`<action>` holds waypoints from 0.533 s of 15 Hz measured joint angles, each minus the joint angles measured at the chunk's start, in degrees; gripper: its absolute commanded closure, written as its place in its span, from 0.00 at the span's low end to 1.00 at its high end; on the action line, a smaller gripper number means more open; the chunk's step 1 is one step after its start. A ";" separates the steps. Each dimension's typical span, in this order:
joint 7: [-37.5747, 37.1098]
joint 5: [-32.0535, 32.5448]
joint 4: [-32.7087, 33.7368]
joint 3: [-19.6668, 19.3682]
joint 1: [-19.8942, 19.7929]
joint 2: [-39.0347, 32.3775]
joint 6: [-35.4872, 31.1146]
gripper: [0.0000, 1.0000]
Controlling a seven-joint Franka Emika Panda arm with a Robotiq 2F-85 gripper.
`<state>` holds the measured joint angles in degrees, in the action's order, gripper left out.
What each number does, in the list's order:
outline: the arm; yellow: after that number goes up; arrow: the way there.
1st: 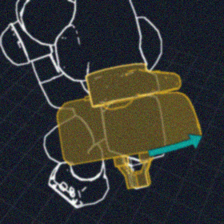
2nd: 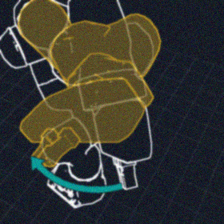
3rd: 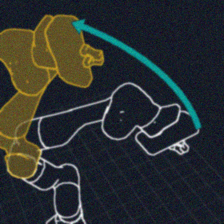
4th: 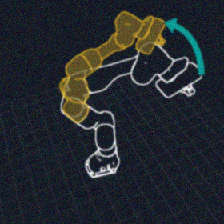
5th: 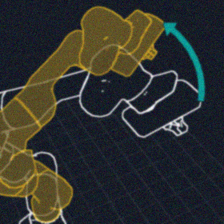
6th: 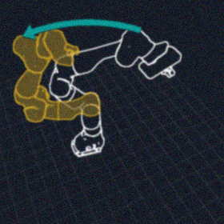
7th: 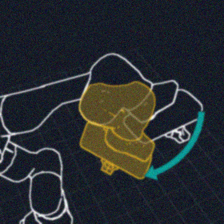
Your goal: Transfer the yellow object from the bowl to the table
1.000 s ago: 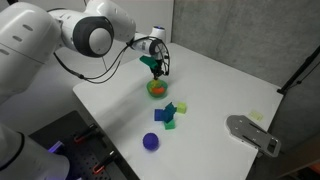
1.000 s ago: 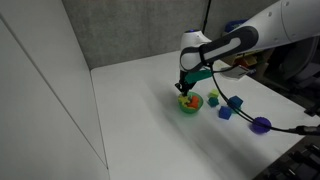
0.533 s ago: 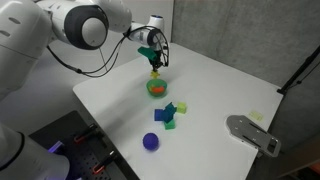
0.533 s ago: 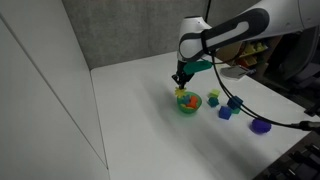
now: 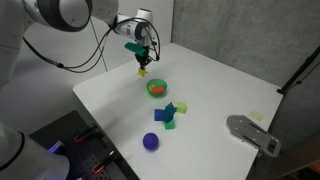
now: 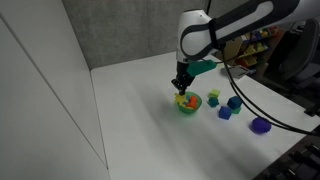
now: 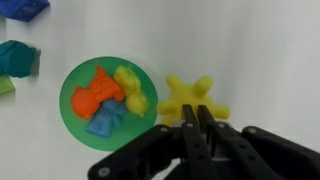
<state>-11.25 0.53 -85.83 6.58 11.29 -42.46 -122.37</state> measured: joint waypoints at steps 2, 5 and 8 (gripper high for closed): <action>1.51 0.00 -4.48 0.57 0.15 2.01 -0.45 0.94; 3.51 0.00 -11.07 1.01 0.28 4.32 -2.55 0.94; 4.66 0.00 -16.62 1.09 0.28 5.79 -4.93 0.93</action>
<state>-6.59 0.53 -102.45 7.67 11.57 -36.67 -127.30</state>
